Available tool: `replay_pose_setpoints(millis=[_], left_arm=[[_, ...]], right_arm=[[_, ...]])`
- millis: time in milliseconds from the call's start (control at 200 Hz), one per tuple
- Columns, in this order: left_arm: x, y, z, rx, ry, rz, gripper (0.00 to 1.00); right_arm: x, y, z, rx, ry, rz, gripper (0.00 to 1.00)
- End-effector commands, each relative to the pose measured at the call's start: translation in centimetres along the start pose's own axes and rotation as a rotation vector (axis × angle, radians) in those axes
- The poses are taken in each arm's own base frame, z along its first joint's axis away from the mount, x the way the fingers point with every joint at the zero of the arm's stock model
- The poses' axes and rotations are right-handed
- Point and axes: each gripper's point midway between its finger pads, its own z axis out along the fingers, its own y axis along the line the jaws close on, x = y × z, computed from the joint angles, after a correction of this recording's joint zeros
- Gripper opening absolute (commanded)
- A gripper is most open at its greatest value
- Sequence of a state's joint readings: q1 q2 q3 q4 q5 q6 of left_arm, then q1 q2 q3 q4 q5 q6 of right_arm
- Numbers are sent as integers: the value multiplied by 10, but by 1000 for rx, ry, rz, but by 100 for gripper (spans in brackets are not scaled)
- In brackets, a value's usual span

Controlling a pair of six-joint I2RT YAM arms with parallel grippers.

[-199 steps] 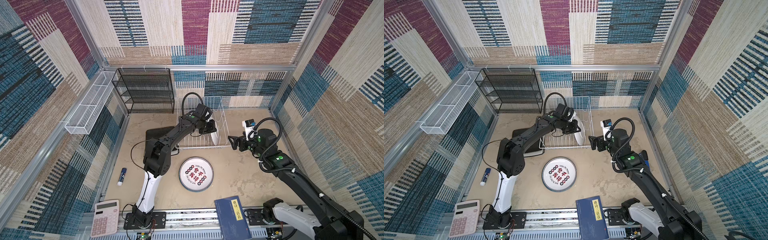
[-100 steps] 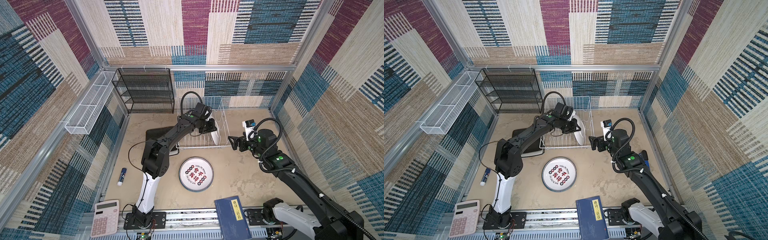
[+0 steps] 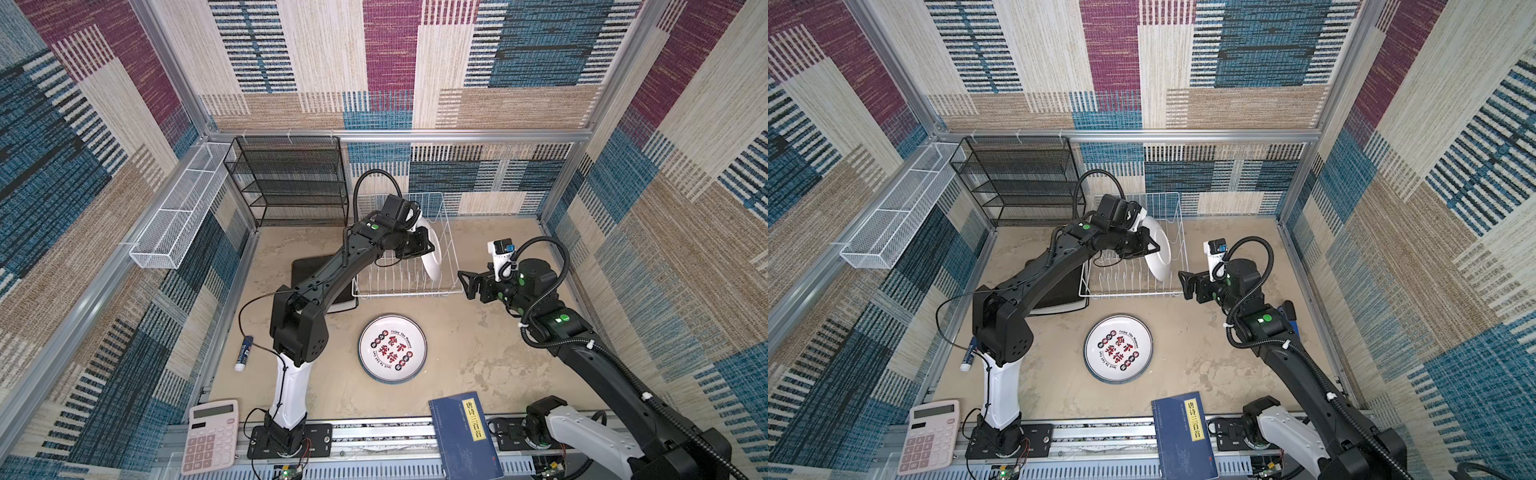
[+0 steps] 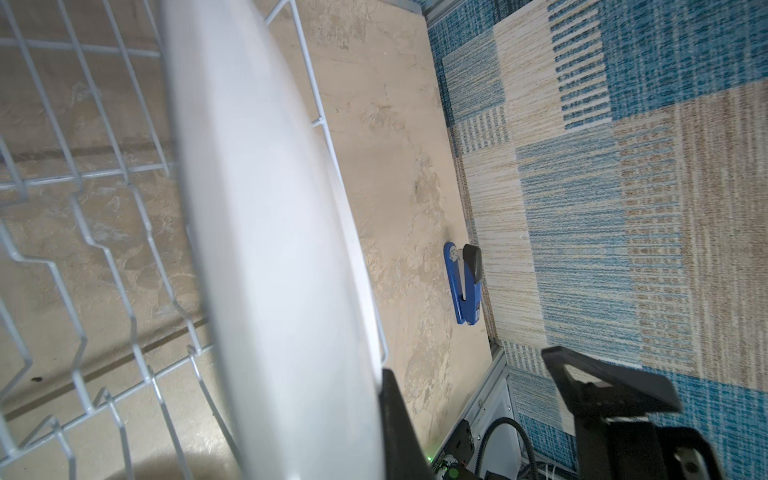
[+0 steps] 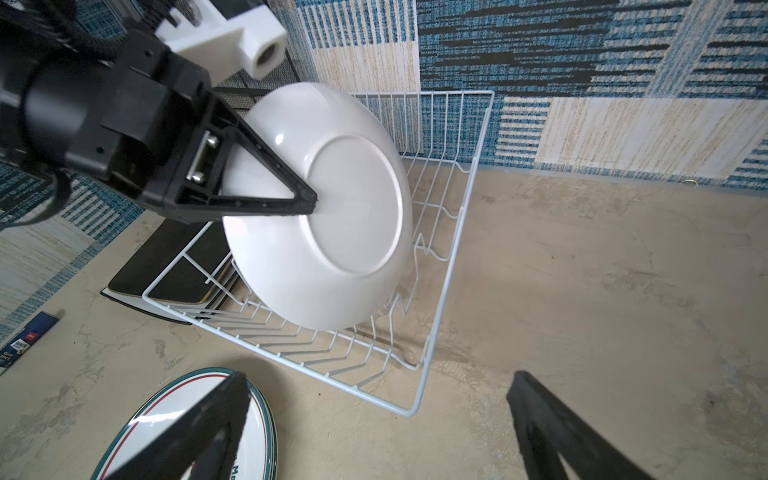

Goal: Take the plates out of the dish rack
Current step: 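Grasp the plate's top edge with the left gripper and lift it upward, then pull the plate out of the rack with the left gripper while the right approaches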

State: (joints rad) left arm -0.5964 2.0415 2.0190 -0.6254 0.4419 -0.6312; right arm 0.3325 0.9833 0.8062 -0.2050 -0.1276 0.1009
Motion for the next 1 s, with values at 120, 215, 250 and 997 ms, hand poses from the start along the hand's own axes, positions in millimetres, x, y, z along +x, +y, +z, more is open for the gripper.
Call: replay_pose_setpoints(millis=[120, 215, 250, 997], left_arm=[[-19, -25, -44, -3, -98, 101, 0], [-23, -30, -63, -27, -137, 173, 0], [-25, -30, -69, -42, -154, 199, 0], [40, -12, -172, -267, -401, 887, 0]], right_arm=[[-22, 4, -4, -14, -71, 24, 99], [-28, 5, -7, -21, -83, 38, 99], [-30, 5, -7, -19, -87, 53, 99], [-72, 55, -6, -483, 2, 358, 99]])
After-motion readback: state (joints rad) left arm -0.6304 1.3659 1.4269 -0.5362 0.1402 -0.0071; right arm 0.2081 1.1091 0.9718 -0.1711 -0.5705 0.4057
